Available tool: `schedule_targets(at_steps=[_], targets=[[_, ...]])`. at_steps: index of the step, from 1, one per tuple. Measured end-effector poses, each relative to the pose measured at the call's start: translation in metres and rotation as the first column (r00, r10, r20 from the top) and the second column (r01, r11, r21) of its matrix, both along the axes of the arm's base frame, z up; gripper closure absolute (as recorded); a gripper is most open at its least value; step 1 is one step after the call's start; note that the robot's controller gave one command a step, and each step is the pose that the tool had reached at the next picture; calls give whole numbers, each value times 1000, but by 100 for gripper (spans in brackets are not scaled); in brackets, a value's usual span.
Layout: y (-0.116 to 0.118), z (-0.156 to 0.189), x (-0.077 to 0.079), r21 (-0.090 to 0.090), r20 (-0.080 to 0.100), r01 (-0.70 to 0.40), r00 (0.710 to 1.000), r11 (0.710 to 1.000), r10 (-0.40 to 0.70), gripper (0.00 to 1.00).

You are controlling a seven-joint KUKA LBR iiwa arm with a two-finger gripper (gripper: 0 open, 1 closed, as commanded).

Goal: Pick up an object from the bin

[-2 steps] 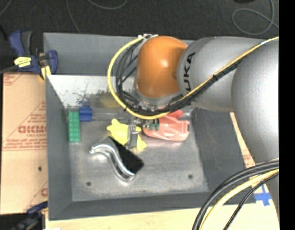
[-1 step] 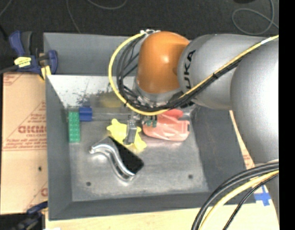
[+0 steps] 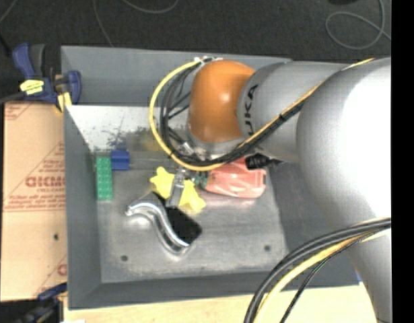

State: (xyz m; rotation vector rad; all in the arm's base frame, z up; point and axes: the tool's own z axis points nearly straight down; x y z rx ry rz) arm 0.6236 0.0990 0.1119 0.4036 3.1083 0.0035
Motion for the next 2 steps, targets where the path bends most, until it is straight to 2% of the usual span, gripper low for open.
schedule_targets(at_steps=[1, 2], targets=[[-2, -41, 13, 1, 4, -113, 994, 994, 113, 100], [-2, -41, 13, 1, 4, -113, 994, 994, 113, 100]])
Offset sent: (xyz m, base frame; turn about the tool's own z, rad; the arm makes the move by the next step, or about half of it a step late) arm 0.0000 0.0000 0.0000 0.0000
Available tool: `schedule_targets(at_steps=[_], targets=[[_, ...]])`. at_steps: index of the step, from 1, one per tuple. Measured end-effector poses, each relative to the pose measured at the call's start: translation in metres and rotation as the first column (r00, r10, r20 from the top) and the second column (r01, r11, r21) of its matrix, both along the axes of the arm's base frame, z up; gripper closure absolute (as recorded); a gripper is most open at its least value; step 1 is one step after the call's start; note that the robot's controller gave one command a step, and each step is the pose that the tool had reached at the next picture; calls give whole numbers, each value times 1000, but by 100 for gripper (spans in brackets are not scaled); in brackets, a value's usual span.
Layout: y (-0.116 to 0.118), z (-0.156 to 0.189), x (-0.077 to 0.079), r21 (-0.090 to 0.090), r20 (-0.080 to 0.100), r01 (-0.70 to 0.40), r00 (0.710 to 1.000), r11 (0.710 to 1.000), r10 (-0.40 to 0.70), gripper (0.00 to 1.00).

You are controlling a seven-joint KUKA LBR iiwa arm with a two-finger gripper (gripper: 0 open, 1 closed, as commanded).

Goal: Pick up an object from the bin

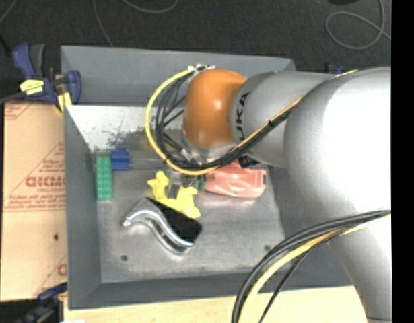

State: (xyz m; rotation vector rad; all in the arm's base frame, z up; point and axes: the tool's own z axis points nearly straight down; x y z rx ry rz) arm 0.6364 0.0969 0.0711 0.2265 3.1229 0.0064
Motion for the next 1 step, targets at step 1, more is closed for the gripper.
schedule_targets(at_steps=[1], targets=[[0, 2, 0, 0, 1, 0, 1000, 1000, 0, 100]])
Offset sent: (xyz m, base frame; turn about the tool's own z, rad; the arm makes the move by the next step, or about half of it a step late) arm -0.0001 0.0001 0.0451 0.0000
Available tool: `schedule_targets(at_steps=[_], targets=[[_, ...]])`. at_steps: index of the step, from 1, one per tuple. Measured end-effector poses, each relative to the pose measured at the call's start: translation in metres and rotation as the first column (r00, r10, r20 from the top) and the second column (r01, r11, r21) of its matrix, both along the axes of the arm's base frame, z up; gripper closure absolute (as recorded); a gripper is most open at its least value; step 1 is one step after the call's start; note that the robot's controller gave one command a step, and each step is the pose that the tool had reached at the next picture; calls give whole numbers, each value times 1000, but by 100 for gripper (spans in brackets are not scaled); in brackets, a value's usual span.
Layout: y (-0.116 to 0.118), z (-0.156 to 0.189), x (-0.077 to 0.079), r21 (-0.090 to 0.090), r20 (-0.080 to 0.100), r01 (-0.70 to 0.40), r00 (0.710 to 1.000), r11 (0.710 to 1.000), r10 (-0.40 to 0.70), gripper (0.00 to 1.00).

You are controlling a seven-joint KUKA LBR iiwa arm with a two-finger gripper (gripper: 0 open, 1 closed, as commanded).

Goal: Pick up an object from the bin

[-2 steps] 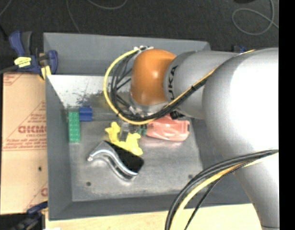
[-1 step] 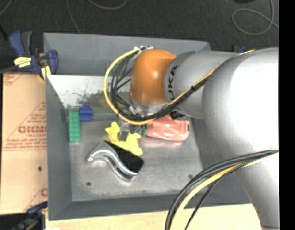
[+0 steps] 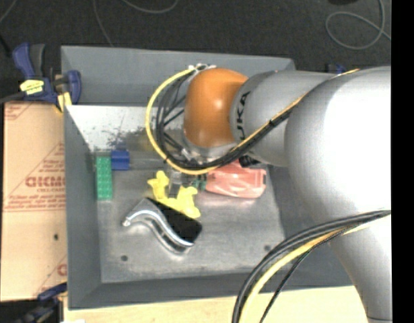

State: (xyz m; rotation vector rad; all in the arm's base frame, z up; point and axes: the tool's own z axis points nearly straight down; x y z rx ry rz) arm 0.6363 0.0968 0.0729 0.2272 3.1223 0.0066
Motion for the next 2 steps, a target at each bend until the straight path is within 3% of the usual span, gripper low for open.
schedule_targets(at_steps=[2], targets=[[-1, 24, 0, 0, 0, 2, 1000, 1000, -2, 100]])
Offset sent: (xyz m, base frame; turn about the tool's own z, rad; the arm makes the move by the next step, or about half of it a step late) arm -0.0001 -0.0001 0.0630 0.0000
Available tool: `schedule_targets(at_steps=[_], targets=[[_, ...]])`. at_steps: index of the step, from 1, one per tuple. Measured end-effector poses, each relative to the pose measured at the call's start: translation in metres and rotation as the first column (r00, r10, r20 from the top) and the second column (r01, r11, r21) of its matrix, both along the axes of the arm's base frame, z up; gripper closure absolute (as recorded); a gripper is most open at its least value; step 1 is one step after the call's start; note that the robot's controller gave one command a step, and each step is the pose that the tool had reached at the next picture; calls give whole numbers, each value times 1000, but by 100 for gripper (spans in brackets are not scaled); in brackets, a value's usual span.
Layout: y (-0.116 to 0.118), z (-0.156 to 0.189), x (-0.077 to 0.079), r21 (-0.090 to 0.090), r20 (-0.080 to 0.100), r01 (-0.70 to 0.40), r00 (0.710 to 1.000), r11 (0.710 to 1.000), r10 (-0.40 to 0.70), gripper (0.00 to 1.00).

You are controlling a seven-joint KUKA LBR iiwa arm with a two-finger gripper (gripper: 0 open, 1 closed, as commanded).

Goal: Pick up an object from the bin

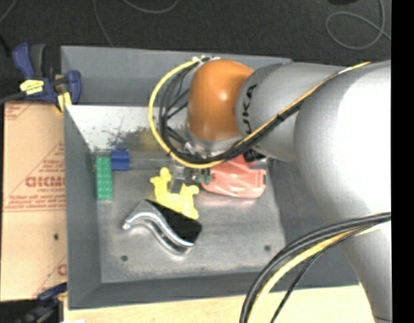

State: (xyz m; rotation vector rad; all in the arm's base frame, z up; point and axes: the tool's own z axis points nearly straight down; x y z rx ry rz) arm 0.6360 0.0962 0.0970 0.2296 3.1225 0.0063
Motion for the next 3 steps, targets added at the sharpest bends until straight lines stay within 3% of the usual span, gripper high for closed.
schedule_targets(at_steps=[1, 3], targets=[[0, 19, -1, 0, -3, 0, 1000, 1000, 0, 100], [0, 51, 3, 2, 9, 1, 1000, 1000, -1, 100]])
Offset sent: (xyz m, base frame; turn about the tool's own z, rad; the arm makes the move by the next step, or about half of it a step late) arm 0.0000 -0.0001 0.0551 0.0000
